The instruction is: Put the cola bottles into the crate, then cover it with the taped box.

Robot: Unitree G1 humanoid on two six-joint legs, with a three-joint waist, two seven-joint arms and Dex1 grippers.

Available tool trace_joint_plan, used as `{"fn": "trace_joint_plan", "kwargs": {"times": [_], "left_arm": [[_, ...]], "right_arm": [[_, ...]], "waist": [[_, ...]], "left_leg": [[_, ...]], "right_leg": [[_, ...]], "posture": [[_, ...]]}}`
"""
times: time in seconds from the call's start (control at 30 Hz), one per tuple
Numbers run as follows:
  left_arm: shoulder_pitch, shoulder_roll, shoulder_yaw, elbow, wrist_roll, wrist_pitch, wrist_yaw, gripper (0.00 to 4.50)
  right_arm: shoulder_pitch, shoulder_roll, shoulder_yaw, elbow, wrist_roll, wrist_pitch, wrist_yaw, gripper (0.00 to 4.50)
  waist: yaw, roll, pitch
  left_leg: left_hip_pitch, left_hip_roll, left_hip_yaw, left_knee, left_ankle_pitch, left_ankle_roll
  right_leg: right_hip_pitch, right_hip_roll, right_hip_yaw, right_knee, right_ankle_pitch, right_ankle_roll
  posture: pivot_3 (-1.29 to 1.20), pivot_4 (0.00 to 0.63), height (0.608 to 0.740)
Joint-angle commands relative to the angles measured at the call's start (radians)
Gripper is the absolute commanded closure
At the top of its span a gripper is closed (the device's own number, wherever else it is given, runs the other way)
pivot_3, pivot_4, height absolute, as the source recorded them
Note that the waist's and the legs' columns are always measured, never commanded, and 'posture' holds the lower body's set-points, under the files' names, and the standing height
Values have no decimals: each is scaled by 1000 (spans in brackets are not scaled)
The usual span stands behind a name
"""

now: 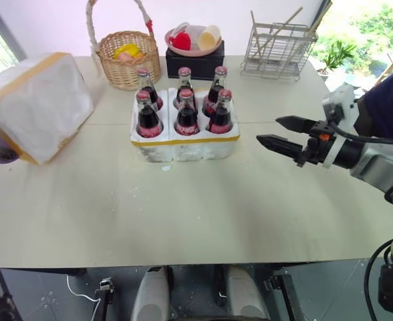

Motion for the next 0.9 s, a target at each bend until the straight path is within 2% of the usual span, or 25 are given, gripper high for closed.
{"fn": "trace_joint_plan", "kwargs": {"times": [0.03,0.5,0.73,0.9], "left_arm": [[-50,15,32,-8,-27,36,6,0],[56,54,-27,-11,34,-33,41,0],[2,46,50,-9,-42,44,22,0],[-18,29,79,-8,-69,85,72,0]], "right_arm": [[-11,-7,-32,-29,13,-20,-5,65],[6,1,-36,-34,12,-38,-19,65],[16,3,-31,-39,11,-44,-24,65],[11,1,-24,-30,8,-45,-20,65]], "waist": [[0,0,0],[-1,-1,0],[1,-2,0],[-1,-2,0]], "left_leg": [[0,0,0,0,0,0],[0,0,-1,0,0,0],[0,0,-1,1,0,0],[0,0,-1,1,0,0]], "right_leg": [[0,0,0,0,0,0],[-1,0,0,2,0,0],[0,0,0,2,0,0],[0,0,0,2,0,0]], "posture": [[0,150,740],[0,150,740],[0,150,740],[0,150,740]]}}
